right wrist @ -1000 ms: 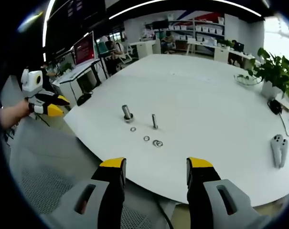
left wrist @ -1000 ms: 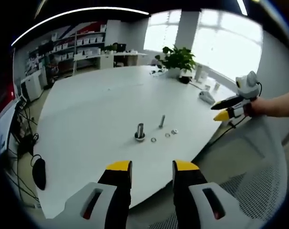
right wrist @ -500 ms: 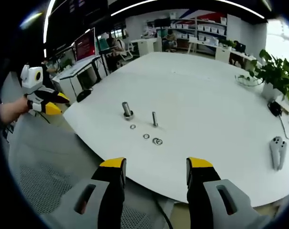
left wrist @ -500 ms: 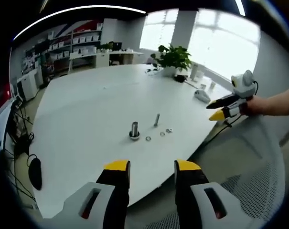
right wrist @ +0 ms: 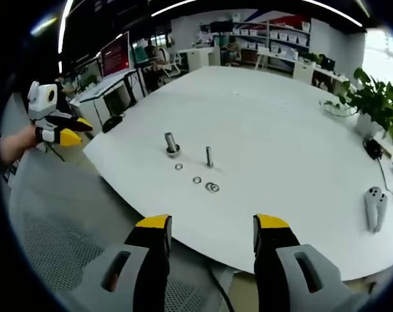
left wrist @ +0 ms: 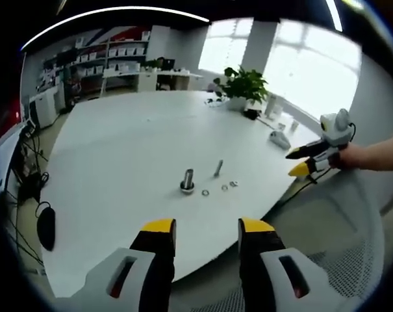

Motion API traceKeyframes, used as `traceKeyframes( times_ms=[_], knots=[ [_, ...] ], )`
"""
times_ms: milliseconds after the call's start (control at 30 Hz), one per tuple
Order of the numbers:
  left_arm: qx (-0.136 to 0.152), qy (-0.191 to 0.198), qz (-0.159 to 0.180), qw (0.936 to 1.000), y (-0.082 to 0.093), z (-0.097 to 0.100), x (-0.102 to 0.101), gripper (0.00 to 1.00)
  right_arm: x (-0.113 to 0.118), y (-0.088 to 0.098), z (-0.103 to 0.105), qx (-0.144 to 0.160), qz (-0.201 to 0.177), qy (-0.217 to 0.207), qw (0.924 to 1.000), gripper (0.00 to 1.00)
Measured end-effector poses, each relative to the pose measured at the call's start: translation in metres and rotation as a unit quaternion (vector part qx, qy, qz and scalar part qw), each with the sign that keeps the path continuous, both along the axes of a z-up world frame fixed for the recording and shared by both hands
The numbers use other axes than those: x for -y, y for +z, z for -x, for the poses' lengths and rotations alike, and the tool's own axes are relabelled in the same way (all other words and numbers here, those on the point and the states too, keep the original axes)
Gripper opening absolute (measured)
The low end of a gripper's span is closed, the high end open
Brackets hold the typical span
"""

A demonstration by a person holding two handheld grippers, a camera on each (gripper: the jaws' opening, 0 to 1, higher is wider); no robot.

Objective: Place the washer onto the threaded stud by aligning its center hole with the stud, sliding it down to the base, and recovering from edge contact or off-axis alignment until the washer reaches the visible bottom stop.

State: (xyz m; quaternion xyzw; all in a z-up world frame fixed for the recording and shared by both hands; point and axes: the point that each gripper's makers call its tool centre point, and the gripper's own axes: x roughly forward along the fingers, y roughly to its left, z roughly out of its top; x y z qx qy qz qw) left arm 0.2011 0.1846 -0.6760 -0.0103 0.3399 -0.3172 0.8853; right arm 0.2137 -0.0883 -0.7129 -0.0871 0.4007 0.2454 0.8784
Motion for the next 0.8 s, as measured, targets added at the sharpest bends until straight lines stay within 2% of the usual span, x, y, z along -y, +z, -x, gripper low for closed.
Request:
traceKeyframes(
  times_ms=[100,233,400,533,667,800],
  knots=[
    [-0.004,-0.009,-0.008,0.9999,-0.003,0.003,0.002,0.37,0.0,0.001,0.0,0.004,0.005,0.004,1.0,0.53],
    [0.014,0.005,0.005,0.9999,0.006,-0.003,-0.002,0.36,0.002,0.002,-0.002,0.005,0.006,-0.001,1.0,0.52],
    [0.005,0.011,0.012,0.9999,0.003,-0.004,-0.005,0.36,0.003,0.0,-0.002,0.003,0.01,-0.003,0.9999,0.52],
    [0.027,0.018,0.003,0.9995,0.011,-0.008,-0.008,0.35,0.005,0.0,-0.003,0.003,0.016,-0.004,0.9999,0.52],
    [0.017,0.023,0.01,0.9995,0.007,-0.008,-0.01,0.35,0.008,0.0,-0.004,0.002,0.009,-0.018,0.9998,0.52],
    [0.022,0.019,0.011,0.9995,0.009,-0.008,-0.008,0.35,0.009,-0.001,-0.003,0.0,0.018,-0.018,0.9997,0.52]
  ],
)
